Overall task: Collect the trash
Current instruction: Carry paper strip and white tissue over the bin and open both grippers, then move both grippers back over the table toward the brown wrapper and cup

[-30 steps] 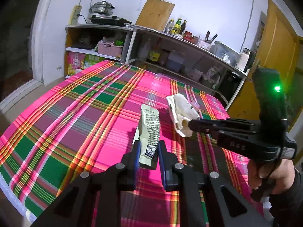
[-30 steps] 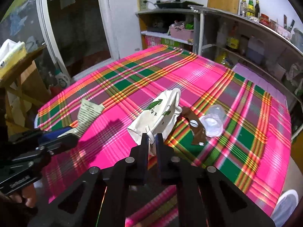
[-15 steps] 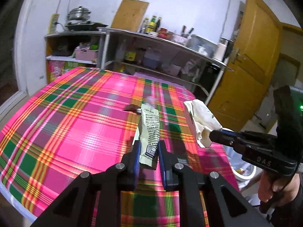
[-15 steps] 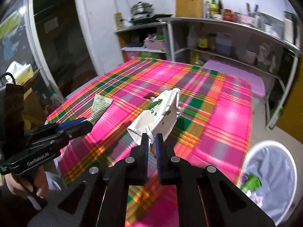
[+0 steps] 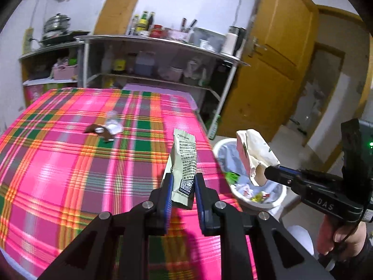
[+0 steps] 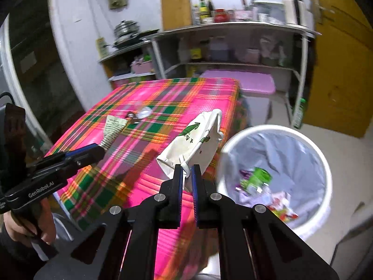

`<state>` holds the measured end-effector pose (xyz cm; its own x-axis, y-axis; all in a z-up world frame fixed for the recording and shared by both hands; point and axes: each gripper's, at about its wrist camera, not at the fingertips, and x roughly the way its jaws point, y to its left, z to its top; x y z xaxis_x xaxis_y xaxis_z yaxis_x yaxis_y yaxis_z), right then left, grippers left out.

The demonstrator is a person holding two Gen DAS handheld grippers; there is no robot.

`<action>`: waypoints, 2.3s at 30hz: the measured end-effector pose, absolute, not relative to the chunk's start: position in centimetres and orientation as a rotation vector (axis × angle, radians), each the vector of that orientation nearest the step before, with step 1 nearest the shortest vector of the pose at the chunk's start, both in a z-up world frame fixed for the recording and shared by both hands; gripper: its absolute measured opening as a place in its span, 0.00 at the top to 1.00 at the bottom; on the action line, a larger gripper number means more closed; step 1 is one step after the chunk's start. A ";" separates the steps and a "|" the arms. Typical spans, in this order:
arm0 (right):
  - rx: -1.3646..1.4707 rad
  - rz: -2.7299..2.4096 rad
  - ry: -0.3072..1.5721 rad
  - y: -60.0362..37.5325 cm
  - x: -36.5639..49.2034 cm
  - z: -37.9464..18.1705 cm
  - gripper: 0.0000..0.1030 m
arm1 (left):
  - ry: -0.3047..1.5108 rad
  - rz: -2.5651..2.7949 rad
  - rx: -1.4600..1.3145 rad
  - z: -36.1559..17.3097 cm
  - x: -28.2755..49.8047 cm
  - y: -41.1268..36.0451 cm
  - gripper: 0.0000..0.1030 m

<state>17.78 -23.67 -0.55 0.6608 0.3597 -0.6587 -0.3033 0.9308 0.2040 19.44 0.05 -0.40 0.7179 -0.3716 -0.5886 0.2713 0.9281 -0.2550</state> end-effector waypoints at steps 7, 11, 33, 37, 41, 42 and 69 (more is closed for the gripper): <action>0.116 0.264 0.771 -28.4 17.4 -1.2 0.92 | 0.701 -0.434 -0.112 -0.6 20.4 -5.3 0.82; 0.127 0.223 0.789 -30.2 17.7 -1.8 0.92 | 0.718 -0.474 -0.095 -1.1 21.4 -8.0 0.82; 0.173 0.111 0.881 -34.9 20.3 -5.7 0.89 | 0.873 -0.591 -0.116 -5.9 28.4 -14.8 0.67; 0.182 0.123 0.862 -34.9 20.0 -5.1 0.88 | 0.859 -0.579 -0.133 -5.5 28.0 -13.8 0.67; 0.176 0.153 0.826 -34.1 19.3 -4.0 0.88 | 0.821 -0.549 -0.130 -4.4 27.0 -12.4 0.67; 0.175 0.160 0.819 -33.9 19.2 -3.8 0.88 | 0.813 -0.541 -0.128 -4.1 26.7 -12.2 0.67; 0.048 0.388 0.719 -22.7 14.3 0.4 0.65 | 0.668 -0.206 -0.102 -0.1 16.4 0.2 0.67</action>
